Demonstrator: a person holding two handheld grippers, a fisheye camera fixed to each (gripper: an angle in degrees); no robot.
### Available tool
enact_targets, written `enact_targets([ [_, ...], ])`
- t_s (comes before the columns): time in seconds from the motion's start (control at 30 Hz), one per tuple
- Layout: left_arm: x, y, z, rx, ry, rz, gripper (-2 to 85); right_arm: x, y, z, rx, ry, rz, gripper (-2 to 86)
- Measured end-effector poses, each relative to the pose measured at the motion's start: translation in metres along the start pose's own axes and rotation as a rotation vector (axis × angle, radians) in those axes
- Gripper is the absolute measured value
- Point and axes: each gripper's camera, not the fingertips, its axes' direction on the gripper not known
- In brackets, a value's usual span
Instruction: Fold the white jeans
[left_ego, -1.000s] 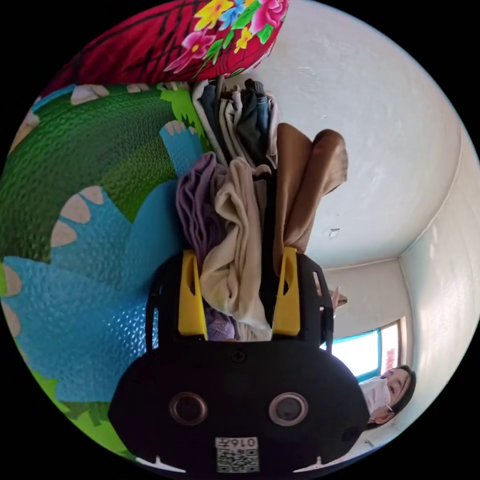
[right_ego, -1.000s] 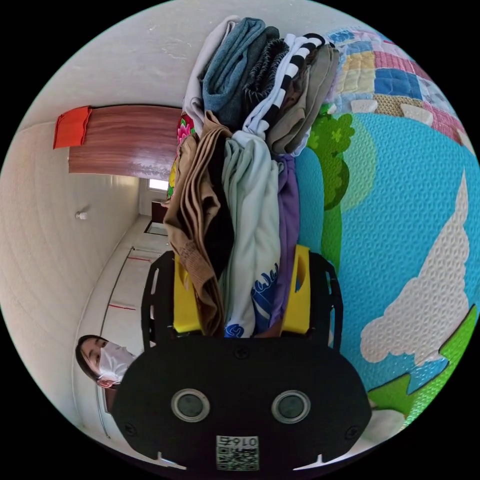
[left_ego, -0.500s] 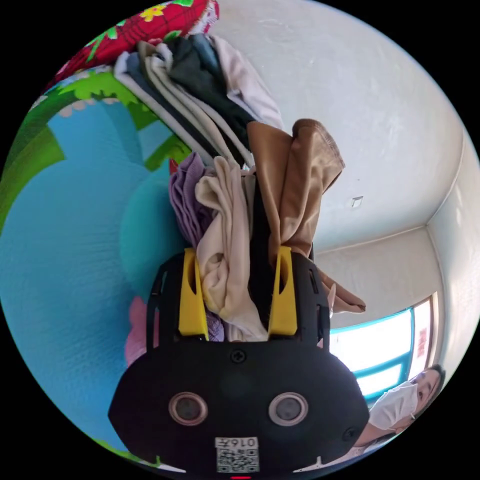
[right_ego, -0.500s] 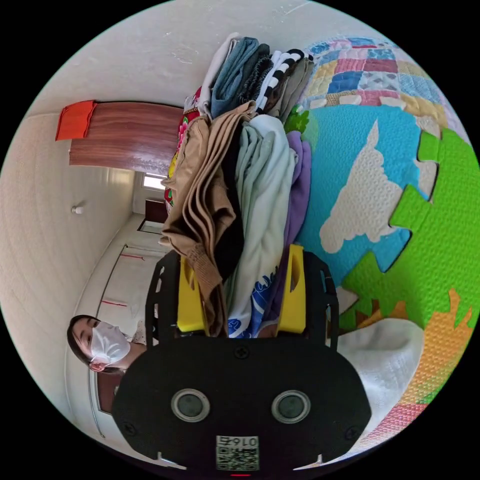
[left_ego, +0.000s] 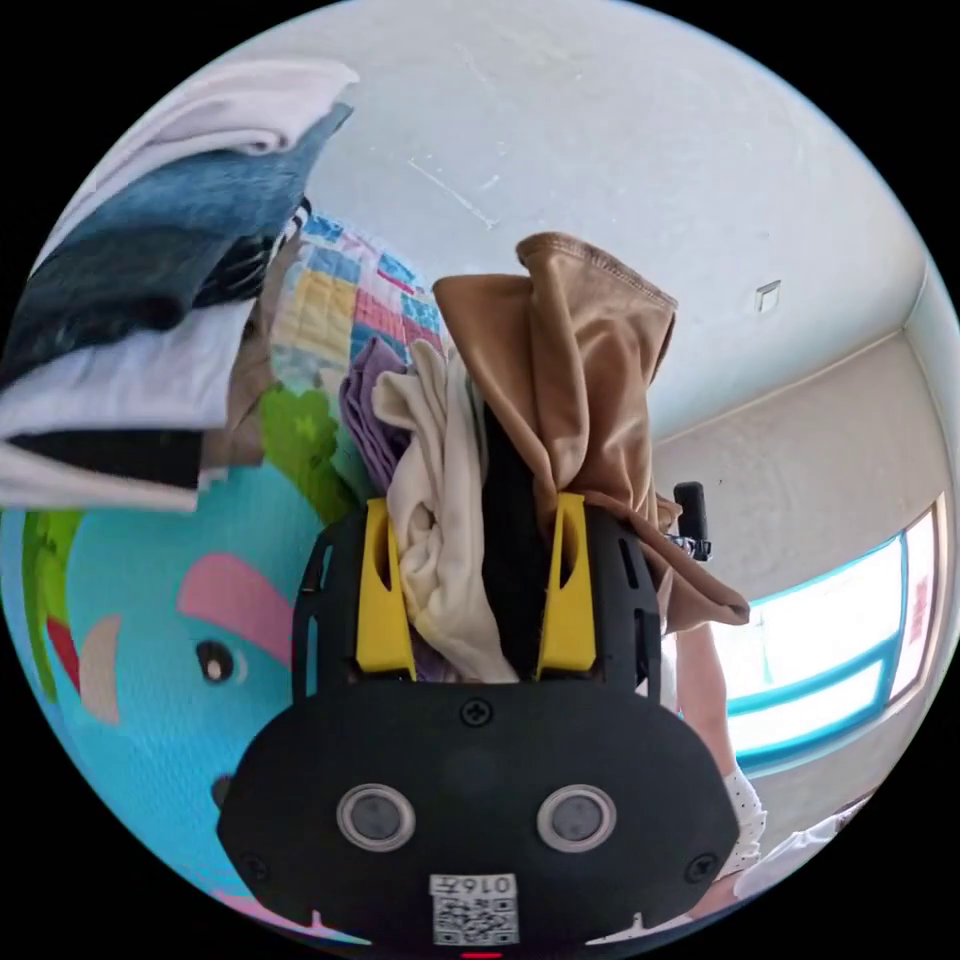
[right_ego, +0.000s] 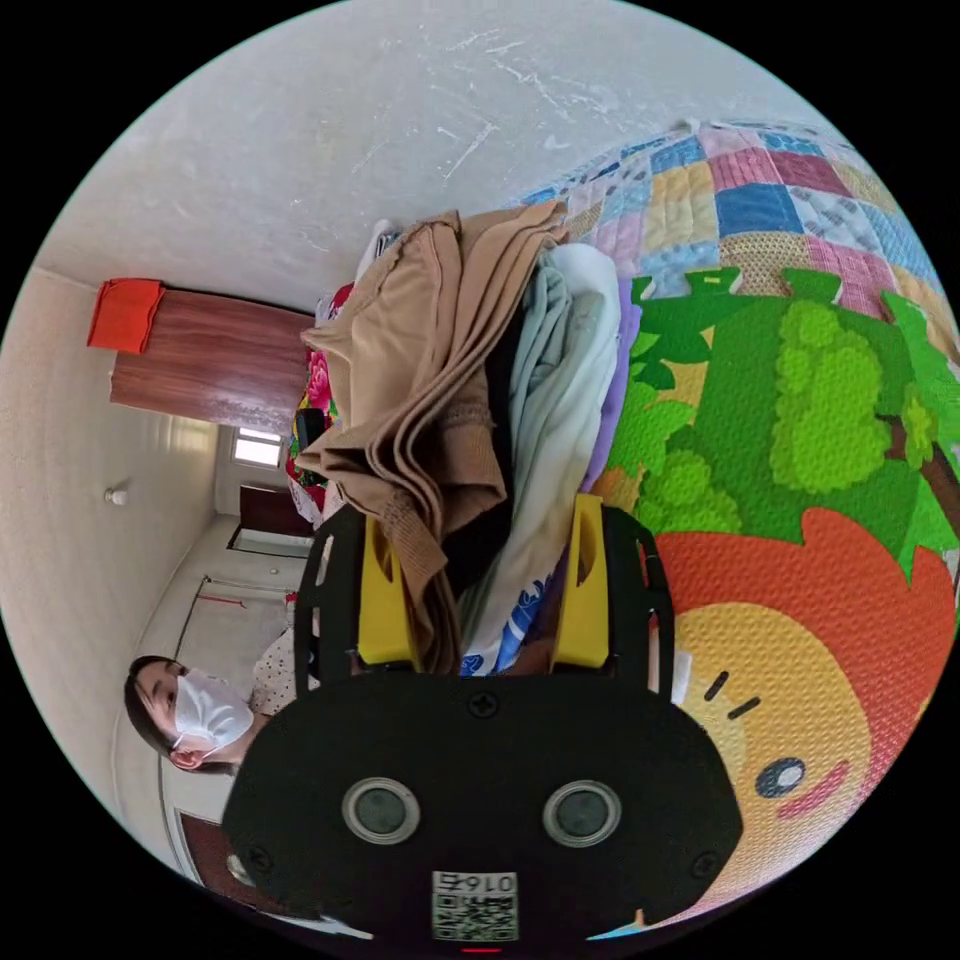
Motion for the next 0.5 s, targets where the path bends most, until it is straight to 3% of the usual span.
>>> enact_targets([
  [0.2,0.070,-0.117,0.054,0.007,-0.031,0.033,19.1,-0.007,-0.016,0.005,0.193,0.026,0.053,23.6],
  [0.33,0.144,-0.197,0.076,0.020,-0.213,0.114,17.6,-0.015,-0.032,0.024,0.264,0.000,0.071,23.6],
  [0.5,0.259,-0.224,0.072,0.137,-0.424,0.290,15.1,-0.041,-0.015,0.052,0.357,-0.046,0.083,23.7],
])
